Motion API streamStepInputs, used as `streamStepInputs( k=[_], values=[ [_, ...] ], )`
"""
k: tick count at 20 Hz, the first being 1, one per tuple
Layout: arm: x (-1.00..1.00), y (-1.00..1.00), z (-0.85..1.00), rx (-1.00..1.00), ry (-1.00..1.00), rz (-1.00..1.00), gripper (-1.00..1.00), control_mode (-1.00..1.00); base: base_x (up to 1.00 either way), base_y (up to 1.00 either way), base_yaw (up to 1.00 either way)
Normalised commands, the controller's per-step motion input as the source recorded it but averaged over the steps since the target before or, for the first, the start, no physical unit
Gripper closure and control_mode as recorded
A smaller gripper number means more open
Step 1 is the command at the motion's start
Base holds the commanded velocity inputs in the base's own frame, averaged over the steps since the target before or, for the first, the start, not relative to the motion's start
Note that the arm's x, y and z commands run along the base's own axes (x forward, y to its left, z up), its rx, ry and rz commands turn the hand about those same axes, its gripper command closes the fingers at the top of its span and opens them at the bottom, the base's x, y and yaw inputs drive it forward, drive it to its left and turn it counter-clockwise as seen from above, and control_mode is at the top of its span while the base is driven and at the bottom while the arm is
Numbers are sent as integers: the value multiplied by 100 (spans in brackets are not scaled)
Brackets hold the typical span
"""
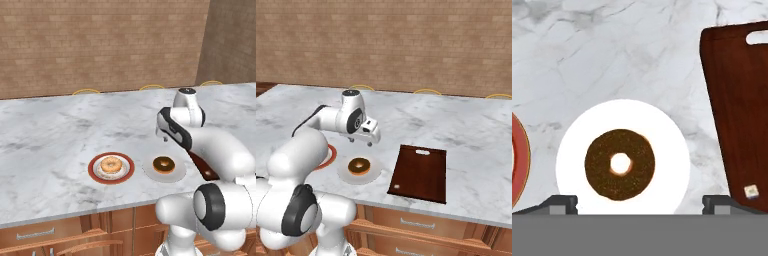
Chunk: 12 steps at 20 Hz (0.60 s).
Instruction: Move the dessert items from the plates to the tray.
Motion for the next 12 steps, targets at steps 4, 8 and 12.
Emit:
streamStepInputs(
  k=[4, 8, 12],
  values=[
    [5, -7, -45, 0, 4, -8, -100, -100, 0, 0, 0],
    [0, 0, -42, 0, 0, -6, -100, -100, 0, 0, 0],
    [0, 0, -35, 0, 0, -2, -100, -100, 0, 0, 0]
  ],
)
